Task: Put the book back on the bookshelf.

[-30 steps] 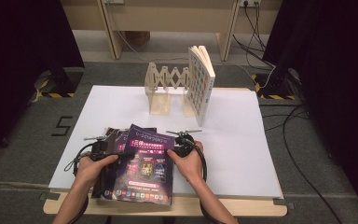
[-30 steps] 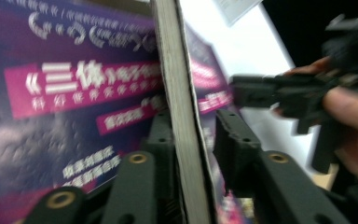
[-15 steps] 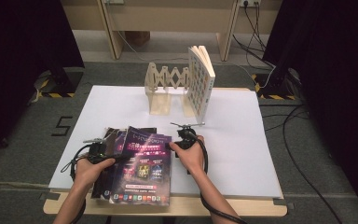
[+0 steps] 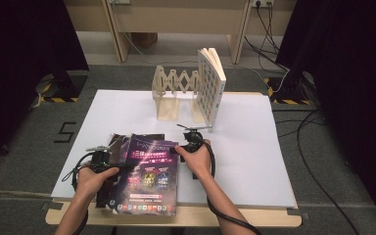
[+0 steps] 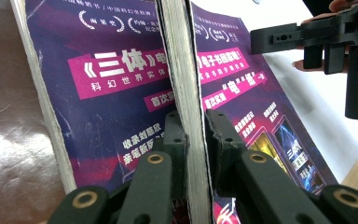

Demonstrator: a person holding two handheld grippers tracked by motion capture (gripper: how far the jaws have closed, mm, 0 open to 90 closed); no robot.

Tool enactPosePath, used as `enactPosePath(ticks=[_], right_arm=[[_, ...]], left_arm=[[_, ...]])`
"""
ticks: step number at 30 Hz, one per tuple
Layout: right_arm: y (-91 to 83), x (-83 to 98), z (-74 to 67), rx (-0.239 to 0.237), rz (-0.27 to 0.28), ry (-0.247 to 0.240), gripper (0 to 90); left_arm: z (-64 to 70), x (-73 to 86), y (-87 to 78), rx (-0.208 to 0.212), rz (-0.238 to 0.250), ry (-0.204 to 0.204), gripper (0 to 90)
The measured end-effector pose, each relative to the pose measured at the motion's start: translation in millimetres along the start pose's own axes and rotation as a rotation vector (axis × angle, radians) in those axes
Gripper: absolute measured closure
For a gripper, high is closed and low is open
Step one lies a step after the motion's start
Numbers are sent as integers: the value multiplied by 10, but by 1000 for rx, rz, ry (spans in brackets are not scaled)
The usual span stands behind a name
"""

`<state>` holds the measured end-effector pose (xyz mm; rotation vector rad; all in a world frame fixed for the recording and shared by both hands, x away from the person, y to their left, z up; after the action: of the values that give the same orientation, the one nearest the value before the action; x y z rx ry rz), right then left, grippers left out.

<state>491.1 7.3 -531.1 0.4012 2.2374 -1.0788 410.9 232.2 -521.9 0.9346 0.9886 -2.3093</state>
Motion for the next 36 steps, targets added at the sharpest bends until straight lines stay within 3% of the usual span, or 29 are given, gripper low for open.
enactPosePath(ticks=[4,12,21,27,31,36], right_arm=[[17,-5,-15,-4,-5,-3,468],[71,-26,-42,-34,7,35,466],[50,-45,-44,-10,45,12,609],[-67,-150,-131,-70,85,28,704],[-52,-122,-171,-105,56,56,694],[-12,-83,-167,-114,30,47,711]], left_arm=[[-8,5,6,-5,-2,6,789],[-15,16,16,4,-6,23,794],[-5,3,7,-13,-20,51,795],[-9,5,11,-27,-25,66,788],[-2,0,12,-31,-27,73,789],[-1,-3,13,-28,-30,79,788]])
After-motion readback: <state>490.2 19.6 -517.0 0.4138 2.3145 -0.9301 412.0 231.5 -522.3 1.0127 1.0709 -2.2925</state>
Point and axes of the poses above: each handheld gripper's, and its own axes: y roughly forward along the jaws, x roughly out of its underside, z roughly to its right, the point moved 7 cm from there along y, roughly forward along the jaws, and after that the axes turned 11 degrees about z, right-handed, at the moved point
